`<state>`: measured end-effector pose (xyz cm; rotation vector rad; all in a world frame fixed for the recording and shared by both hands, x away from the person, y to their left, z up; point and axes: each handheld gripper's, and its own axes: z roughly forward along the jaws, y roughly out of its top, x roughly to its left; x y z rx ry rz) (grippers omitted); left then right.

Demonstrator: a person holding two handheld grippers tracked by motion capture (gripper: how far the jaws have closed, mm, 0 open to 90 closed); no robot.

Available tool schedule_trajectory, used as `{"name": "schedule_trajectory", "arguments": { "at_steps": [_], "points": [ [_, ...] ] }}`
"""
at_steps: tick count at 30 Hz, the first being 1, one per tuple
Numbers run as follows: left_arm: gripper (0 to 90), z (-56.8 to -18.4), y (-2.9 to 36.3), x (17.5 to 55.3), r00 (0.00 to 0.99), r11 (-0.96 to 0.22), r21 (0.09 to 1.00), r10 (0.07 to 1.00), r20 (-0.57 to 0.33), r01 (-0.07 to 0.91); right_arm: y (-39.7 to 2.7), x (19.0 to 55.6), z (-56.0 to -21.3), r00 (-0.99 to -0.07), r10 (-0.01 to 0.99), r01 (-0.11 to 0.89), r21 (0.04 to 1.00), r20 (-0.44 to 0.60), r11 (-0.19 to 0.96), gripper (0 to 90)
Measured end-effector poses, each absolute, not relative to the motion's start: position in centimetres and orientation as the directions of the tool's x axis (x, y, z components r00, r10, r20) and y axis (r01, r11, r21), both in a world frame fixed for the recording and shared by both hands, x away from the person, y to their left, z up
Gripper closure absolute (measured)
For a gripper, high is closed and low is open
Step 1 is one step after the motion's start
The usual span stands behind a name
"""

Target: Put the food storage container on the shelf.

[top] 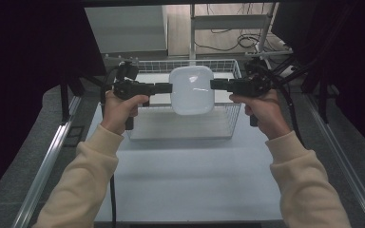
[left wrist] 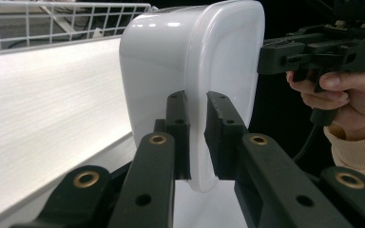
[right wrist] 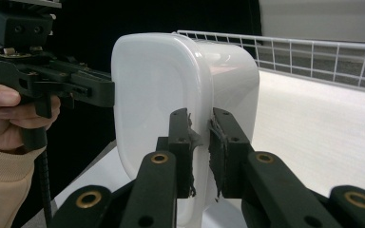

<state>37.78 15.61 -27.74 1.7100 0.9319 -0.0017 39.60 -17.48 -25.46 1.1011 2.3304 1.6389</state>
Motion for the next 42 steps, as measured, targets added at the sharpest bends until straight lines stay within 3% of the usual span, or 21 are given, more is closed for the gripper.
{"name": "schedule_trajectory", "arguments": {
  "at_steps": [20, 42],
  "points": [
    [80.1, -26.8, 17.5, 41.7, 0.649, -0.031, 0.796, 0.599, -0.47, 0.605, -15.2, 43.9, -24.7, -0.719, 0.594, 0.541, 0.828, 0.362, 0.149, 78.8],
    [79.4, -29.4, 18.0, 45.8, 0.572, -0.004, 0.716, 0.605, -0.554, 0.698, -14.3, 47.8, -27.2, -0.644, 0.625, 0.647, 0.75, 0.442, 0.136, 78.4]
  ]
}}
